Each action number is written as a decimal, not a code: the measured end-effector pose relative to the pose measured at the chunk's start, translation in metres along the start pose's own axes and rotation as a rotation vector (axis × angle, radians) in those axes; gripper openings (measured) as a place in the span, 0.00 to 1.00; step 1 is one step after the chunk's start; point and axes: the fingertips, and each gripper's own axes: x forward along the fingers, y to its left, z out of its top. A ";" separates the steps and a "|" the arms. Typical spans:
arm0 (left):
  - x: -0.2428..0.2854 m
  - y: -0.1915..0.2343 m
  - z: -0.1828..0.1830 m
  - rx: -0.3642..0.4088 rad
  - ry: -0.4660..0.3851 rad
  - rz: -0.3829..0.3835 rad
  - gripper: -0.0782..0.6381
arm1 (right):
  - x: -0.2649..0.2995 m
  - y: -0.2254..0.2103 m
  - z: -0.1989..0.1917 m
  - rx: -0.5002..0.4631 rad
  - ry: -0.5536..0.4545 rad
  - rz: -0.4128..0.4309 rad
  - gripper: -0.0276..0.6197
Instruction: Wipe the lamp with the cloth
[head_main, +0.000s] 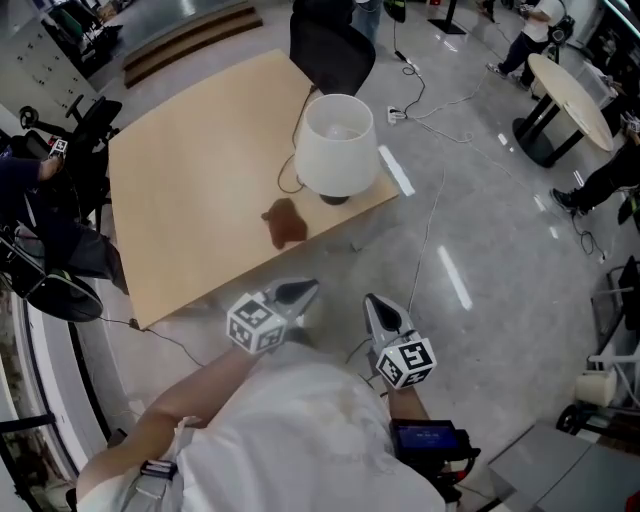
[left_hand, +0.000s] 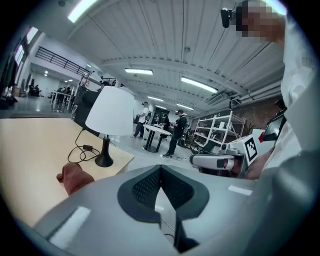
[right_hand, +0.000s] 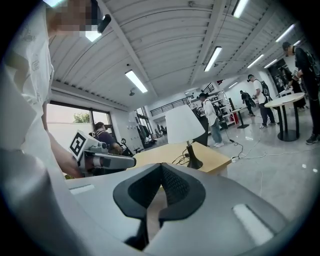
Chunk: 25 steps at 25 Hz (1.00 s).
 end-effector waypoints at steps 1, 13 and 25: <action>0.001 0.009 0.003 -0.004 -0.005 0.005 0.11 | 0.007 -0.001 0.003 -0.006 0.006 0.002 0.06; 0.027 0.106 0.014 0.076 0.020 -0.002 0.11 | 0.083 -0.029 0.028 -0.066 0.064 -0.026 0.06; 0.036 0.225 -0.013 0.181 0.174 0.136 0.14 | 0.132 -0.059 0.043 -0.078 0.105 -0.123 0.06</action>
